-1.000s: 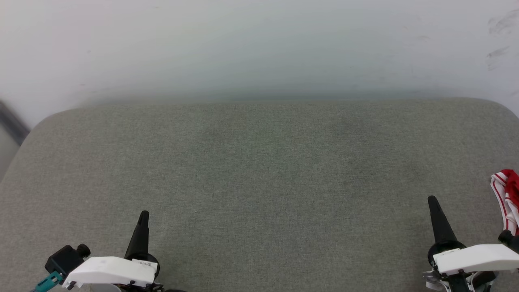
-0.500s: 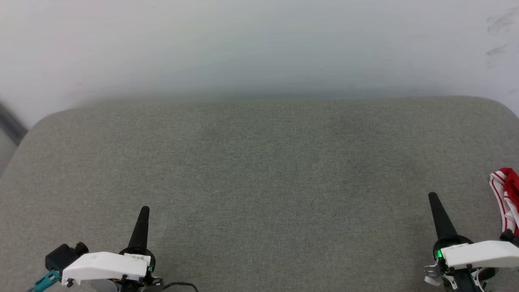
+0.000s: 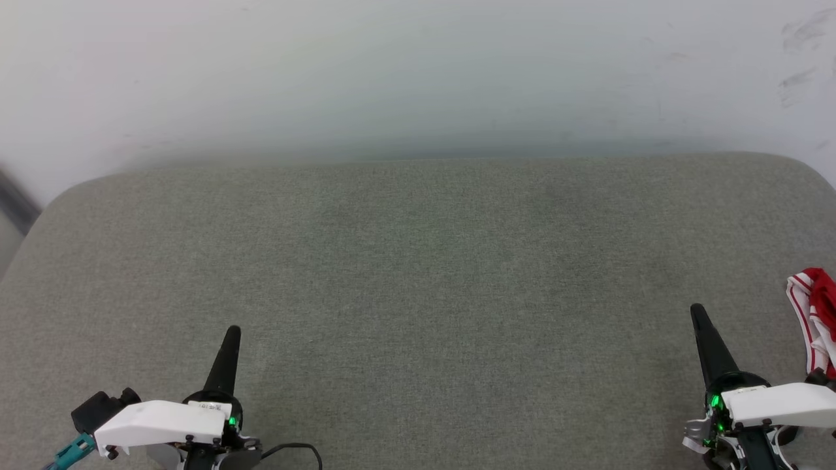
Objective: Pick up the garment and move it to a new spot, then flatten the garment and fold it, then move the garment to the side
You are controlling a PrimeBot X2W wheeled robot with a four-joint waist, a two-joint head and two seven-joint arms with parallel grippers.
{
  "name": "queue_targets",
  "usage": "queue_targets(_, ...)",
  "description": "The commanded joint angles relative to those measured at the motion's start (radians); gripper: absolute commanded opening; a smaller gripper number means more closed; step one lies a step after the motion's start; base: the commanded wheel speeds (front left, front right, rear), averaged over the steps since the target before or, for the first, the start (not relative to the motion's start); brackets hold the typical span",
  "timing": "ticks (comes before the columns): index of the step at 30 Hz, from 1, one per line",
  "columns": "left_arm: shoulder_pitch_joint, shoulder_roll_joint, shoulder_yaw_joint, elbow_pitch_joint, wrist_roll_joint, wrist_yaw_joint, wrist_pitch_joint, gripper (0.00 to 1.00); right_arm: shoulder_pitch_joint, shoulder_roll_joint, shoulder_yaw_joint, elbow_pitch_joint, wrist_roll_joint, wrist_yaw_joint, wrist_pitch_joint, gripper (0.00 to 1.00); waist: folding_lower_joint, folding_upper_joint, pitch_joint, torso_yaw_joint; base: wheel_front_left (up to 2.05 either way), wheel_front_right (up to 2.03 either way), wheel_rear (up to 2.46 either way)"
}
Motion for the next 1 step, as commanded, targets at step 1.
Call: queue_targets(1,-0.023,0.002,0.004,-0.003,-0.021,-0.005,0.005,0.00,-0.018,0.003,-0.004,-0.002,0.022,0.000,0.006,0.00,0.0000,-0.0001,0.000,0.000,0.00,0.00,0.00)
